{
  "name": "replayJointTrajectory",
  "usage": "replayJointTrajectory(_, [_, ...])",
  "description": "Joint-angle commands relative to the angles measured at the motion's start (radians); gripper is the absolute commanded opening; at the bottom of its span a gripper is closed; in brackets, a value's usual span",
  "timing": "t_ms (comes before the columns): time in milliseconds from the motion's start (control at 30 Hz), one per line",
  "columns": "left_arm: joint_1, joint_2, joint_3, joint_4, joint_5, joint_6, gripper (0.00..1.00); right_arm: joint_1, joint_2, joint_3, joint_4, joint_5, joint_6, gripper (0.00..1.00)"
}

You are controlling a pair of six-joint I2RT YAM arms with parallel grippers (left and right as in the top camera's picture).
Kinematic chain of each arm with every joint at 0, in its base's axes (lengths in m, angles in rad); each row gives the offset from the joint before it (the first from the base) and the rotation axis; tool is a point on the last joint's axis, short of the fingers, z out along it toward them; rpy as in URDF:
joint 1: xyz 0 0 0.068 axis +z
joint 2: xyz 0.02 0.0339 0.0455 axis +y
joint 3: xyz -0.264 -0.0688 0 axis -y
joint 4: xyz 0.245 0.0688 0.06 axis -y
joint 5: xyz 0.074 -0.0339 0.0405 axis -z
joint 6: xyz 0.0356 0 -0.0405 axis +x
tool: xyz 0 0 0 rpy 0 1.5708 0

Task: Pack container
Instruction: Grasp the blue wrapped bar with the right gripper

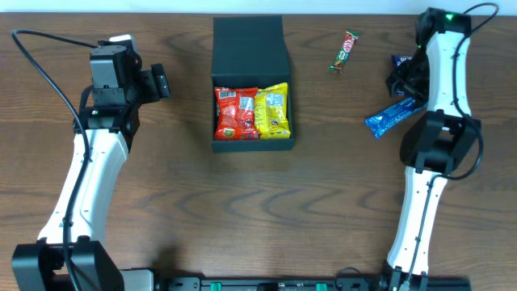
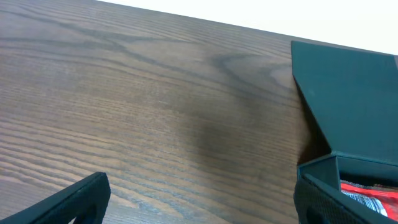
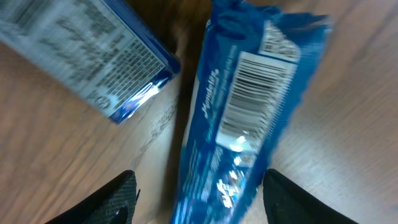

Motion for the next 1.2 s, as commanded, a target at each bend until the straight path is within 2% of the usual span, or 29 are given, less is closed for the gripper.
replayJointTrajectory(0, [0.004,0.008,-0.006,0.002,0.001,-0.007,0.95,0.001,0.002,-0.013,0.001,-0.008,-0.017,0.65])
replayJointTrajectory(333, [0.004,0.008,-0.006,0.002,0.0,-0.007,0.95,-0.001,0.002,-0.123,0.034,-0.016,-0.019,0.64])
replayJointTrajectory(433, [0.004,0.008,-0.006,0.002,0.0,-0.007,0.95,-0.001,0.002,-0.123,0.038,-0.016,-0.019,0.57])
replayJointTrajectory(467, [0.004,0.008,-0.006,0.002,0.0,-0.007,0.95,-0.001,0.002,-0.123,0.038,-0.016,-0.019,0.49])
replayJointTrajectory(500, [0.004,0.008,-0.006,0.001,0.001,-0.007,0.95,-0.001,0.002,-0.123,0.038,-0.016,-0.019,0.45])
replayJointTrajectory(700, [0.004,0.008,-0.006,0.001,0.001,-0.007,0.95,-0.001,0.001,-0.123,0.04,-0.016,-0.025,0.36])
replayJointTrajectory(900, [0.004,0.008,-0.006,0.002,0.001,-0.007,0.95,0.001,-0.024,-0.115,0.05,-0.046,-0.079,0.33])
replayJointTrajectory(1167, [0.004,0.008,-0.006,0.002,0.001,-0.007,0.95,0.037,-0.18,-0.046,0.096,-0.046,-0.196,0.32])
